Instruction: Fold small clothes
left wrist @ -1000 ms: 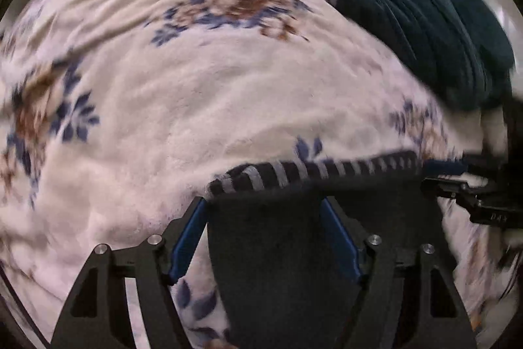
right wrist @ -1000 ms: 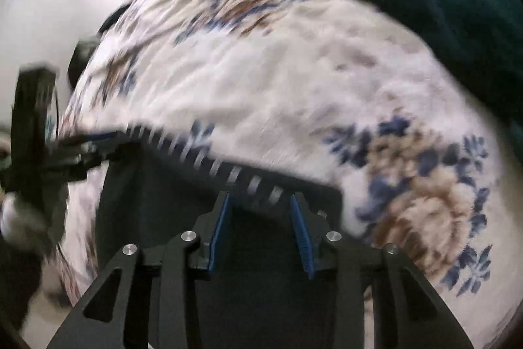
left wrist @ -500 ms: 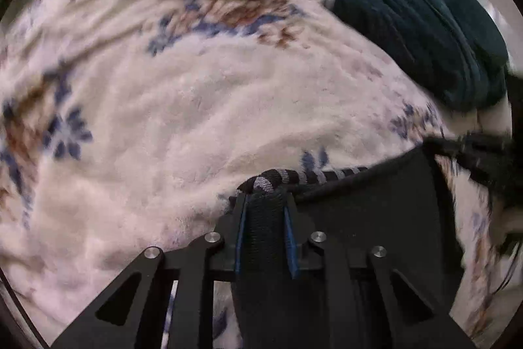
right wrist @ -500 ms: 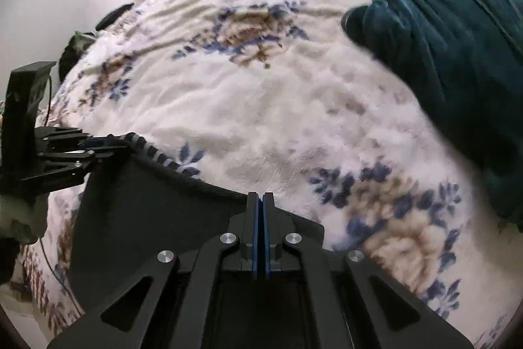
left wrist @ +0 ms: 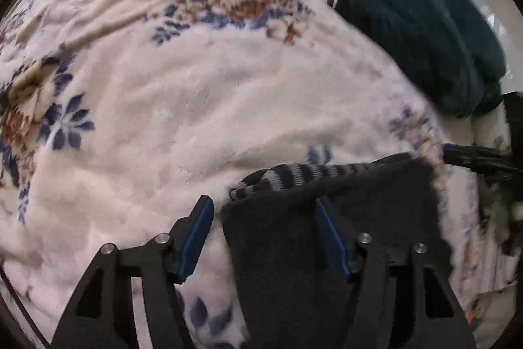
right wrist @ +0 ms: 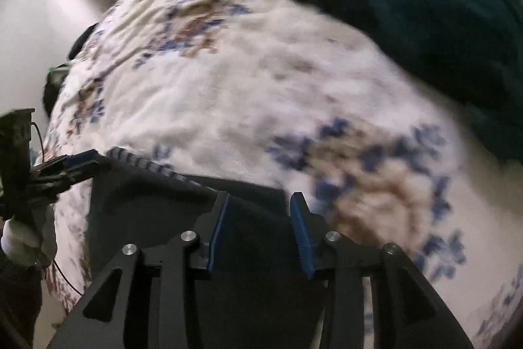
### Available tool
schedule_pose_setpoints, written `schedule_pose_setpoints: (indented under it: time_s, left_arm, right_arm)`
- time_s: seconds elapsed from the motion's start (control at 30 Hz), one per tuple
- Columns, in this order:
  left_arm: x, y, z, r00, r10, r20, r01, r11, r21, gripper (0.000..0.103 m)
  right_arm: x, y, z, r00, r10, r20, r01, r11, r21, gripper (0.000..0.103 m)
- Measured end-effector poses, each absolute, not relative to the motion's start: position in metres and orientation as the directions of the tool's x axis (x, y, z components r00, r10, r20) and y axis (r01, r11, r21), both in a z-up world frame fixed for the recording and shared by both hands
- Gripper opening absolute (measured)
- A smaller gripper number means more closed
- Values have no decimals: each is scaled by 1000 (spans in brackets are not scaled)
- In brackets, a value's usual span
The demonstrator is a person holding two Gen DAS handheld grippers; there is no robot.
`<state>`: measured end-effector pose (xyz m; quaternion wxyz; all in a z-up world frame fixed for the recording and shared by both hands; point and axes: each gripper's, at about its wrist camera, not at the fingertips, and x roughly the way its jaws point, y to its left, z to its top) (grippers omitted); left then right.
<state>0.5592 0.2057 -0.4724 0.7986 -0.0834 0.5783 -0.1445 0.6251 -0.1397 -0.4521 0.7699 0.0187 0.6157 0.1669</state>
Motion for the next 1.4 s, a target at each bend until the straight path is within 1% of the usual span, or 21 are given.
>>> schedule_pose_setpoints:
  time_s: [0.03, 0.07, 0.17, 0.27, 0.3, 0.33, 0.53, 0.6, 0.7, 0.73, 0.77, 0.8, 0.83, 0.87, 0.9, 0.93, 1.03, 1.2, 1.27, 1.3, 1.4]
  left_arm:
    - [561, 202, -476, 292, -349, -891, 154, 936, -316, 23]
    - [563, 199, -475, 300, -341, -891, 157, 939, -306, 20]
    - [561, 195, -465, 342, -317, -884, 176, 946, -272, 17]
    - [560, 201, -466, 346, -332, -878, 150, 943, -298, 16]
    - [564, 203, -470, 343, -337, -877, 138, 941, -308, 16]
    - [565, 207, -472, 341, -348, -873, 123, 937, -326, 16]
    - [574, 214, -481, 327, -350, -878, 73, 935, -346, 15]
    - [579, 216, -489, 306, -365, -879, 45, 928, -370, 16]
    - [580, 219, -490, 291, -379, -878, 1, 918, -396, 21]
    - [578, 223, -488, 288, -397, -871, -24, 907, -421, 30]
    - [575, 226, -486, 290, -403, -868, -48, 900, -434, 48]
    - [572, 231, -483, 288, -414, -863, -78, 888, -452, 56]
    - [567, 236, -479, 291, -436, -852, -100, 871, -480, 65]
    - [557, 243, -473, 307, -460, -833, -129, 847, -516, 67]
    - [549, 248, -469, 322, -477, -818, -146, 829, -540, 67]
    - [540, 251, -466, 333, -491, -805, -158, 812, -561, 67]
    - [502, 255, -456, 365, -488, -793, -184, 797, -576, 68]
    - [449, 247, -461, 336, -426, -840, -221, 831, -510, 68]
    - [434, 242, -468, 317, -424, -848, -237, 831, -504, 68]
    - [430, 241, -472, 307, -424, -852, -244, 831, -501, 68]
    - [419, 236, -477, 287, -424, -859, -246, 834, -494, 68]
  right_arm:
    - [623, -148, -456, 181, 266, -947, -215, 950, 226, 40]
    - [622, -157, -462, 166, 262, -951, -184, 955, 231, 40]
    - [622, -175, -491, 96, 305, -948, -93, 951, 296, 40]
    - [620, -187, -511, 88, 430, -899, -12, 903, 430, 40]
    - [619, -187, -513, 109, 451, -886, -2, 891, 453, 31]
    - [617, -187, -512, 139, 446, -884, 1, 893, 451, 3]
    - [617, -186, -481, 296, 367, -882, -36, 927, 374, 3]
    - [623, -181, -480, 297, 332, -895, -44, 941, 335, 3]
    - [635, -169, -500, 225, 283, -932, -68, 959, 274, 3]
    - [637, -169, -506, 185, 292, -938, -63, 956, 285, 4]
    - [638, -173, -512, 130, 312, -941, -25, 950, 312, 4]
    - [636, -178, -513, 103, 324, -940, 14, 945, 327, 16]
    - [631, -188, -509, 94, 355, -930, 61, 930, 361, 23]
    - [623, -198, -503, 106, 387, -916, 84, 914, 396, 27]
    - [612, -209, -494, 120, 408, -905, 112, 900, 420, 36]
    - [593, -223, -484, 136, 433, -891, 145, 881, 450, 39]
    - [542, -244, -479, 104, 475, -874, 222, 845, 486, 39]
    - [465, -247, -521, 8, 543, -839, 391, 771, 503, 39]
    - [451, -246, -524, 99, 532, -841, 412, 747, 522, 34]
    - [449, -244, -521, 135, 530, -837, 403, 742, 535, 4]
    - [440, -237, -496, 207, 474, -856, 370, 772, 517, 3]
